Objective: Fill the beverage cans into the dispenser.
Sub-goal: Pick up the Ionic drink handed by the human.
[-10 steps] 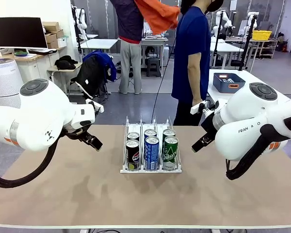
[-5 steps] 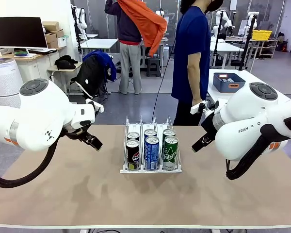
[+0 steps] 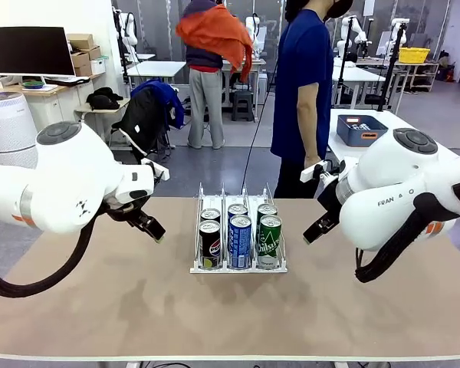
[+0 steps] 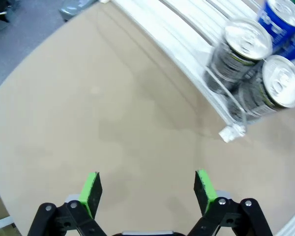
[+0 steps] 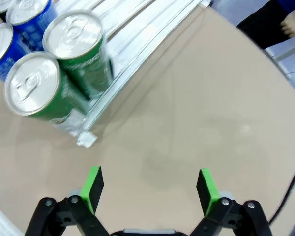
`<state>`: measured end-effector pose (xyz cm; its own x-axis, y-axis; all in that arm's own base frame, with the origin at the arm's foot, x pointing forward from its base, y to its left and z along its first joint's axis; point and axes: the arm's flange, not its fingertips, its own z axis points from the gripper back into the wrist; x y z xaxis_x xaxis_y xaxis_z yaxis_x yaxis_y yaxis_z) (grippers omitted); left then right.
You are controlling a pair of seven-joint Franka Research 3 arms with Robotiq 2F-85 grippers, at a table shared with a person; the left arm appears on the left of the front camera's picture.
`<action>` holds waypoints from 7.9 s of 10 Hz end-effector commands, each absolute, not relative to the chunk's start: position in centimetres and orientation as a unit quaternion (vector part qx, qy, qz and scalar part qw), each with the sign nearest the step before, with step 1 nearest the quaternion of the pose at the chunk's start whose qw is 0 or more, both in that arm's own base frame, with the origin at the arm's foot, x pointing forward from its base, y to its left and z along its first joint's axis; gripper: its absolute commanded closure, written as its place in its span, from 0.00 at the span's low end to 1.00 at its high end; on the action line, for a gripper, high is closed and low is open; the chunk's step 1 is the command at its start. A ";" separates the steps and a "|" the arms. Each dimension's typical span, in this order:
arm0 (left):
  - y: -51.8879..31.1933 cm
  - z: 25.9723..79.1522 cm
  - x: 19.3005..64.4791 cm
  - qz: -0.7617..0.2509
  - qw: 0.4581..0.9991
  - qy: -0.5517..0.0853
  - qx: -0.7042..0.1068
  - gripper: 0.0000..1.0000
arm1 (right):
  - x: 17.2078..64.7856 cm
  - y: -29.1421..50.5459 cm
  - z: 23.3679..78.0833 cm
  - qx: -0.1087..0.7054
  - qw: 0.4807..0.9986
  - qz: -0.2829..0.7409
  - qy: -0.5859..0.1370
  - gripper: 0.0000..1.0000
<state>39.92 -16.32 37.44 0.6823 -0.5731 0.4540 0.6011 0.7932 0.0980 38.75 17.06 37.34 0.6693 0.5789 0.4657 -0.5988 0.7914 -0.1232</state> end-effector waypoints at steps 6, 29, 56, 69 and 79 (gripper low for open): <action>-10.2 46.5 41.0 -0.501 0.827 -0.187 -0.173 0.00 | 39.1 13.2 46.8 0.218 0.863 0.442 -0.111 0.00; -4.5 66.5 42.5 -0.592 0.714 -0.285 -0.243 0.00 | 42.7 8.8 72.2 0.230 0.744 0.519 -0.352 0.00; -8.3 72.4 42.5 -0.560 0.727 -0.313 -0.245 0.00 | 43.2 4.8 80.3 0.135 0.763 0.527 -0.349 0.00; -10.8 78.3 39.9 -0.377 0.836 -0.362 -0.167 0.00 | 41.6 4.3 81.6 0.130 0.778 0.486 -0.376 0.00; -11.1 78.7 39.6 -0.379 0.831 -0.373 -0.163 0.00 | 41.5 3.6 82.9 0.129 0.777 0.483 -0.382 0.00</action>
